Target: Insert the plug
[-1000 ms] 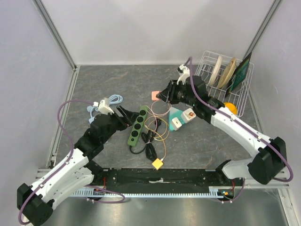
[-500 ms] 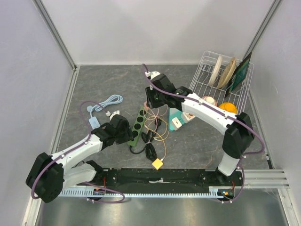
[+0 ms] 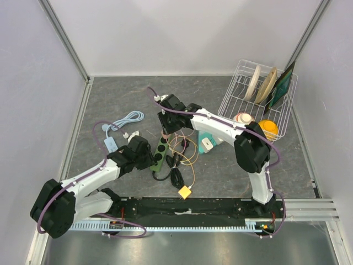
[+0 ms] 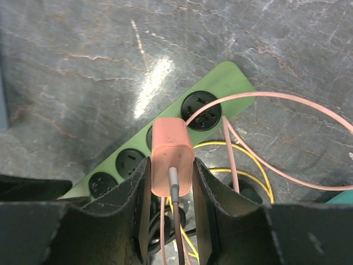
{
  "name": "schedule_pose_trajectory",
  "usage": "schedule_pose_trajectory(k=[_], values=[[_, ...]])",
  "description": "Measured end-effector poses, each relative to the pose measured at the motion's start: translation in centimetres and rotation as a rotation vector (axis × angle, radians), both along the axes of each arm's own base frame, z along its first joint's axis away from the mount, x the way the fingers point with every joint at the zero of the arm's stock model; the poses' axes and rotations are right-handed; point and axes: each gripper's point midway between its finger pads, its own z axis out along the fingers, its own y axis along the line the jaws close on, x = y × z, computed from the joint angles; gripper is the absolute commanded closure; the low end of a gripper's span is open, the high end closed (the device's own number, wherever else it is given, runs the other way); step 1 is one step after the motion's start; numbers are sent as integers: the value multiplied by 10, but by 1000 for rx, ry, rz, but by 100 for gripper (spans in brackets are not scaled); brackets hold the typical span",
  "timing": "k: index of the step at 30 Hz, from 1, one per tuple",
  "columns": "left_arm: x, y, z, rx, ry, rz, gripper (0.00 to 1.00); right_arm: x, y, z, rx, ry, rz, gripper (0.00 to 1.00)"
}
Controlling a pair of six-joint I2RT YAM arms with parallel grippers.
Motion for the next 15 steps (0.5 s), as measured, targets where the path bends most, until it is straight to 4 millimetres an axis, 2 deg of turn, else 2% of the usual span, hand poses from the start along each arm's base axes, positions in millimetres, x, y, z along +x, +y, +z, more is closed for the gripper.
schedule_pose_trajectory(k=[5,15], values=[[0,-2,-1,-25,9,14,60,10,-8,-13,-75,4,-41,100],[-1,-11,-1,-107,17,41,62,35,-66,-20,-242,-21,-189,100]])
